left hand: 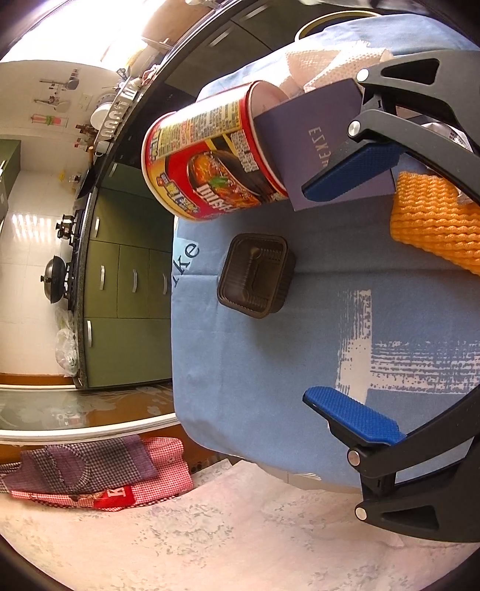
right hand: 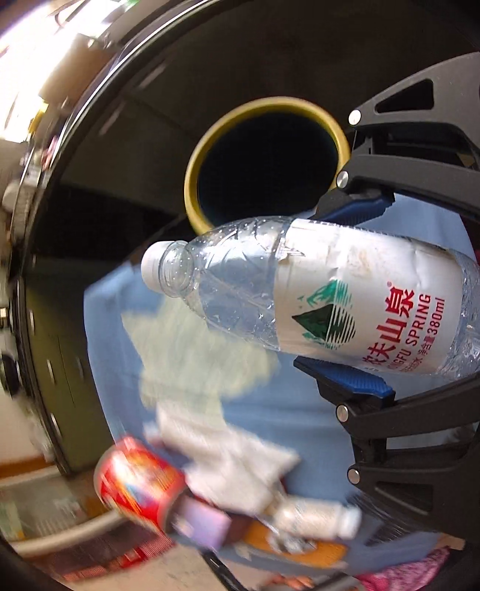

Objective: Collect trash
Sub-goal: 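Carry the water bottle over the yellow-rimmed bin and open the right tool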

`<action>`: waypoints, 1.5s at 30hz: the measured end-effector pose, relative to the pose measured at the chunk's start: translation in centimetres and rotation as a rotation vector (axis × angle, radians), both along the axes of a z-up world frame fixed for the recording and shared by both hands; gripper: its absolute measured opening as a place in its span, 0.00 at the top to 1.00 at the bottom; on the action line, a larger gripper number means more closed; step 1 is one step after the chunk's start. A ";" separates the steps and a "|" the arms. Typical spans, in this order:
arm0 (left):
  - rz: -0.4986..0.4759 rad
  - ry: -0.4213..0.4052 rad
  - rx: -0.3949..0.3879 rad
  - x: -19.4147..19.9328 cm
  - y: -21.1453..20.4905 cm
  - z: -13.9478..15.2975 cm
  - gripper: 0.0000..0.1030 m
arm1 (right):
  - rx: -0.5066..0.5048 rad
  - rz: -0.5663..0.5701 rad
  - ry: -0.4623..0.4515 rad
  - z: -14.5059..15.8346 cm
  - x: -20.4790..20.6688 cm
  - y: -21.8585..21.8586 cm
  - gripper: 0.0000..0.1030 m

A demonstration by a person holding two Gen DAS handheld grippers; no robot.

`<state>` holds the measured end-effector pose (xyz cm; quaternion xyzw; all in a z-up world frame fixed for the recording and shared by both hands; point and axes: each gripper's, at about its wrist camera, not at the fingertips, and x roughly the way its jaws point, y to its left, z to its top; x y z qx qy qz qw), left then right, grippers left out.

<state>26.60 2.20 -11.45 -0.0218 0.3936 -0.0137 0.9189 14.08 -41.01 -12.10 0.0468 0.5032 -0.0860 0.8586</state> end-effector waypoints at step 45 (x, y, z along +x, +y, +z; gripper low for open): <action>-0.067 0.220 -0.100 1.5 -4.6 1.5 0.04 | 0.104 -0.058 0.047 -4.6 2.1 -9.0 0.32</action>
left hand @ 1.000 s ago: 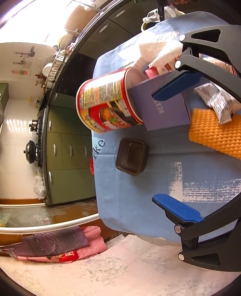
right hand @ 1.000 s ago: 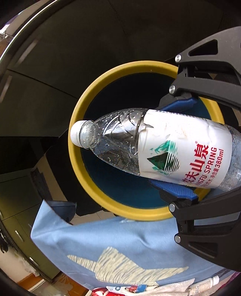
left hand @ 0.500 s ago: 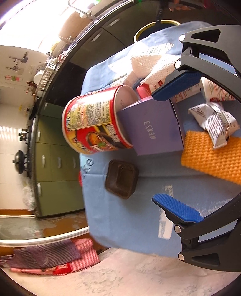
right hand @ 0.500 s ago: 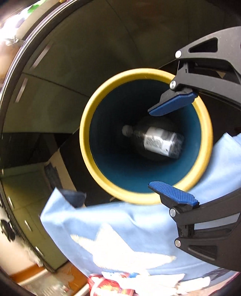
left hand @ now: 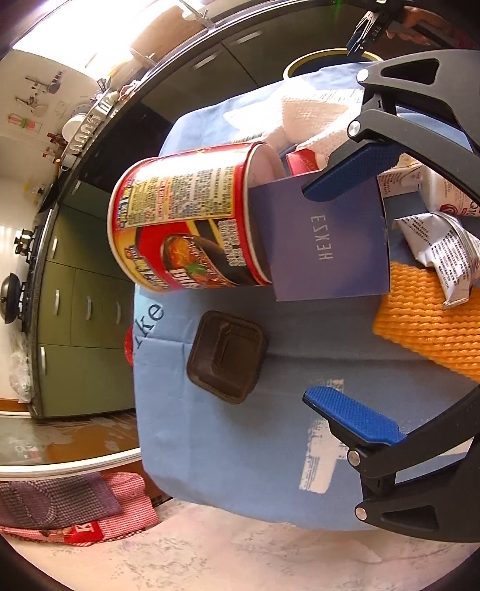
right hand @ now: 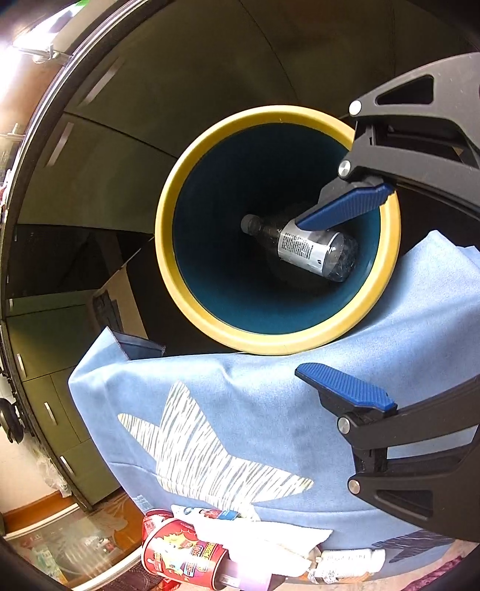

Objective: Collect trash
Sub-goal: 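Carry the water bottle over the yellow-rimmed bin and open the right tool, then grasp the purple HEXZE box with the left tool and lift it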

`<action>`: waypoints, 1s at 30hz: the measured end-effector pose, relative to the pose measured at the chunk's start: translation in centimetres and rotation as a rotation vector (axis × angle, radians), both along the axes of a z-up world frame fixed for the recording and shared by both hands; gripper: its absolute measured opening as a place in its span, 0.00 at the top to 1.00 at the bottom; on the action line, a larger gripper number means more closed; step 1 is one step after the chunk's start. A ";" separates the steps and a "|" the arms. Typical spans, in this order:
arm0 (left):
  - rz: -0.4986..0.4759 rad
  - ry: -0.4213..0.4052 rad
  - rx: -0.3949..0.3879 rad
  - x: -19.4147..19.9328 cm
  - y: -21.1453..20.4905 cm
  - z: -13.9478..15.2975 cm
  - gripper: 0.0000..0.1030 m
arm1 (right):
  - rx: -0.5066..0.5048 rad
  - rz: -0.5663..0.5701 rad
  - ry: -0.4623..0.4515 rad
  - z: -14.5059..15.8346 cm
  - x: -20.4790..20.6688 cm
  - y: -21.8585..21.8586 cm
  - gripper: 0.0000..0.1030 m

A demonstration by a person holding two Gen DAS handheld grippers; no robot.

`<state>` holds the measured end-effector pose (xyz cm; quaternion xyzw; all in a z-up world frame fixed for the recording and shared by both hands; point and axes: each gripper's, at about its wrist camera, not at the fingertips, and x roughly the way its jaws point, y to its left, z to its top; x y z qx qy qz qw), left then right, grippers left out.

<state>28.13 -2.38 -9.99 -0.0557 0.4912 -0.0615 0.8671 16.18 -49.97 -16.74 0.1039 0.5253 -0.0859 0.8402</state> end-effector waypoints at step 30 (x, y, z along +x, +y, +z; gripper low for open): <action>-0.069 0.181 -0.151 1.3 -3.2 -3.4 0.11 | 0.035 0.021 -0.011 -0.8 -0.2 -0.1 0.32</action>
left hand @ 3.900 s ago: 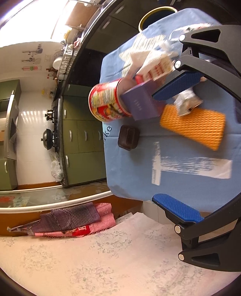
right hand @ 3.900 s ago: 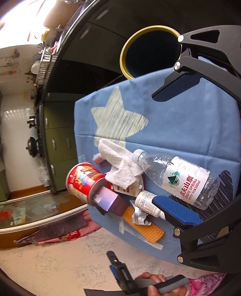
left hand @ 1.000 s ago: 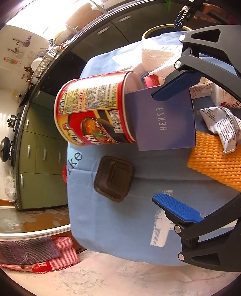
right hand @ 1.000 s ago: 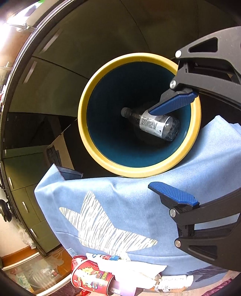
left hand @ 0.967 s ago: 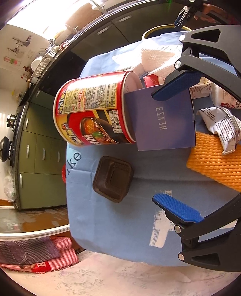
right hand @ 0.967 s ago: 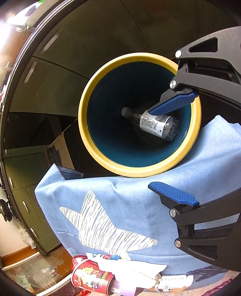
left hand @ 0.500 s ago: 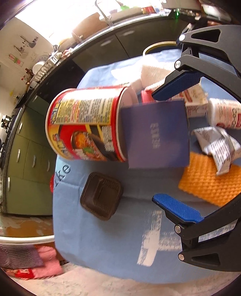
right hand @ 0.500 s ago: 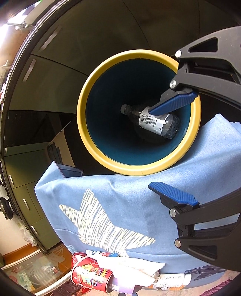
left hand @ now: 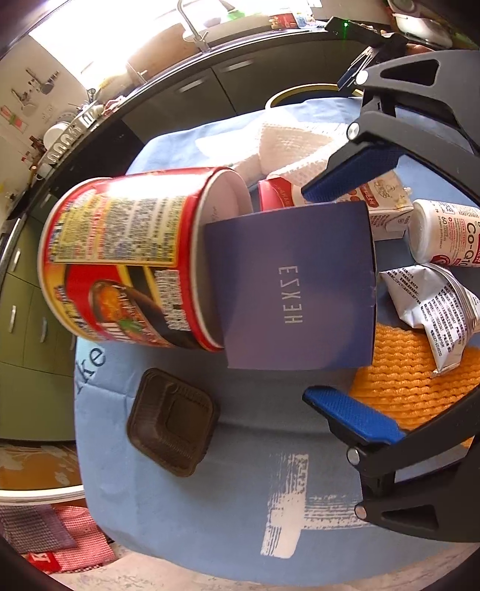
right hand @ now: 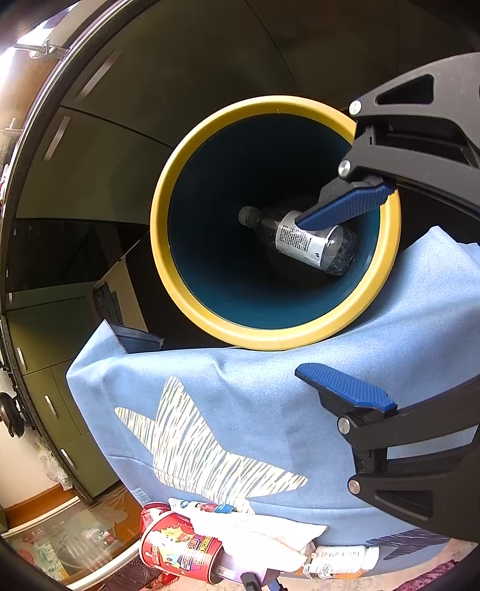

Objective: Collect trash
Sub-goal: 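Grasp the purple HEXZE box with the left tool and lift it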

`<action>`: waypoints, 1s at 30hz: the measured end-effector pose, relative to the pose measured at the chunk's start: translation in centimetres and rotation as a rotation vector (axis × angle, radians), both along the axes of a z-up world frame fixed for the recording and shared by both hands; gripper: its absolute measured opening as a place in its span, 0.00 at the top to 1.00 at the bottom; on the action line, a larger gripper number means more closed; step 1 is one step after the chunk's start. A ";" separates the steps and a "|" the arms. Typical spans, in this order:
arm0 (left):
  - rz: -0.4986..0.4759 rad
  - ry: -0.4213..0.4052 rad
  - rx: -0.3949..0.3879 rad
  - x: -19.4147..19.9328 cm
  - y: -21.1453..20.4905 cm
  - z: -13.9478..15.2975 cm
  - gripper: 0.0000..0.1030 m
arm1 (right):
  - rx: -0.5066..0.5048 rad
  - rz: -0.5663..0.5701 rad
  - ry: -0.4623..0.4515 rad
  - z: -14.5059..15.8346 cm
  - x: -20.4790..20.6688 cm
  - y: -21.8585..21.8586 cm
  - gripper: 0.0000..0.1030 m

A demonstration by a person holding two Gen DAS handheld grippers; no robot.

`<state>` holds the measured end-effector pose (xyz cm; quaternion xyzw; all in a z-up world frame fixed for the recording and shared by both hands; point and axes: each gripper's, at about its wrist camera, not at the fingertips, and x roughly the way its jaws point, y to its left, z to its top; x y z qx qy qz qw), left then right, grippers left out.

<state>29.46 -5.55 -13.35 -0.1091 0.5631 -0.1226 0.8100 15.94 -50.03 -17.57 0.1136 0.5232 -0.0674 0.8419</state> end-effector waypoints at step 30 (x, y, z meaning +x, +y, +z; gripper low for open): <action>-0.436 -0.244 -0.017 -8.8 -12.8 11.1 0.24 | -0.081 -0.152 -0.156 5.5 -5.6 -4.1 0.29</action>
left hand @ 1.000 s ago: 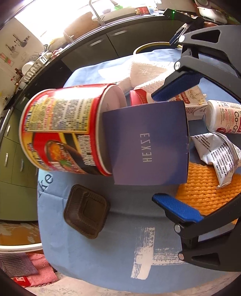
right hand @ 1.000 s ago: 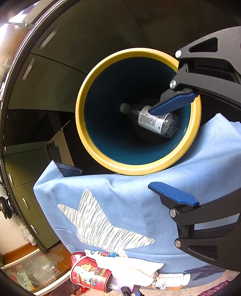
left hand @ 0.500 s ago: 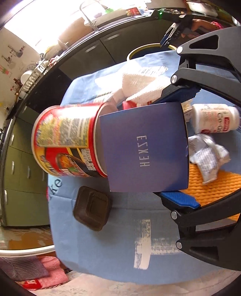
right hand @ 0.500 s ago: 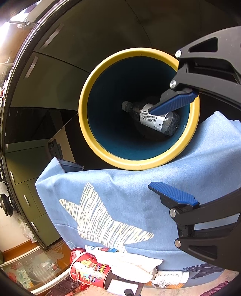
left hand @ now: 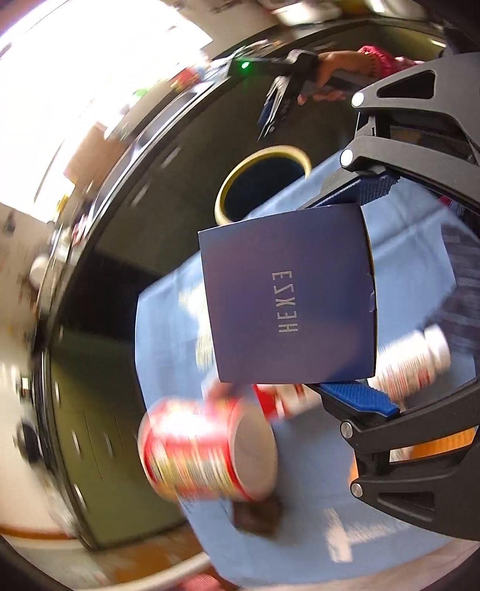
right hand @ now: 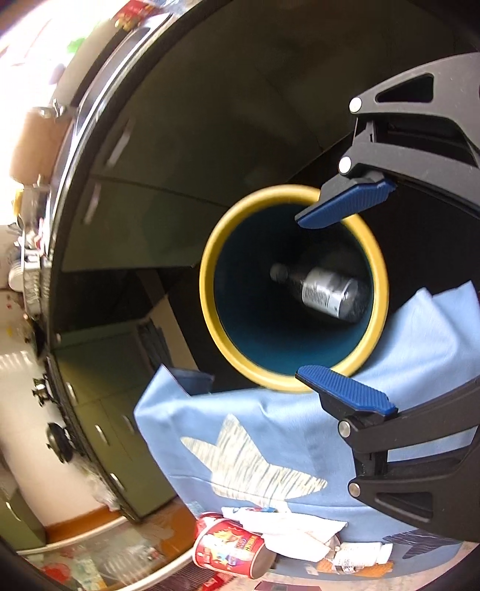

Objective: Collect trash
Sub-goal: 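Grasp the purple HEXZE box with the left tool and lift it, then drop the purple box into the bin by opening the left tool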

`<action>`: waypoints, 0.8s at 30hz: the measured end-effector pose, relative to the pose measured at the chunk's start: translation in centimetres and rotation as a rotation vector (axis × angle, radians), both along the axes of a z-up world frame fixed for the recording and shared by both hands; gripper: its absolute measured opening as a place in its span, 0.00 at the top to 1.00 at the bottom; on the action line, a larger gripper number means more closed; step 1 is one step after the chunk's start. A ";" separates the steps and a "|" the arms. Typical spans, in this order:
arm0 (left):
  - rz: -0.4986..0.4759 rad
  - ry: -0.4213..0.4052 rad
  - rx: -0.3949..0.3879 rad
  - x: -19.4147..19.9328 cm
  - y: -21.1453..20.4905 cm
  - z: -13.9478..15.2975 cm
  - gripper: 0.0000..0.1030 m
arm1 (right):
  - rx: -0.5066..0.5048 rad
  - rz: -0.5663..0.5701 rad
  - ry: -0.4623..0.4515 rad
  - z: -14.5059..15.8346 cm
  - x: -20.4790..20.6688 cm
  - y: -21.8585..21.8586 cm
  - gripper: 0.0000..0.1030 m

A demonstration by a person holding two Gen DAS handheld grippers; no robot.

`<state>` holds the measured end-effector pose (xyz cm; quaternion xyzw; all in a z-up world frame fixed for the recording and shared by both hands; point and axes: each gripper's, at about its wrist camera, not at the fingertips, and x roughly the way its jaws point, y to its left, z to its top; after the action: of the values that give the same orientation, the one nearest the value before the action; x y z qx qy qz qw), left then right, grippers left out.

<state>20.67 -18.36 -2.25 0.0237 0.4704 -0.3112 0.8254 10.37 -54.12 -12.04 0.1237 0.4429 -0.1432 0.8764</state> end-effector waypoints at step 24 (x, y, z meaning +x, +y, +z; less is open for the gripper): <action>-0.358 0.146 0.232 3.3 -32.0 -9.5 0.16 | 0.058 -0.145 -0.041 -1.0 -7.3 -7.3 0.29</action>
<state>23.95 -50.37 -11.77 0.1789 0.5497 -0.3973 0.7128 3.10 -61.42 -13.03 0.1838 0.4185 -0.1909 0.8687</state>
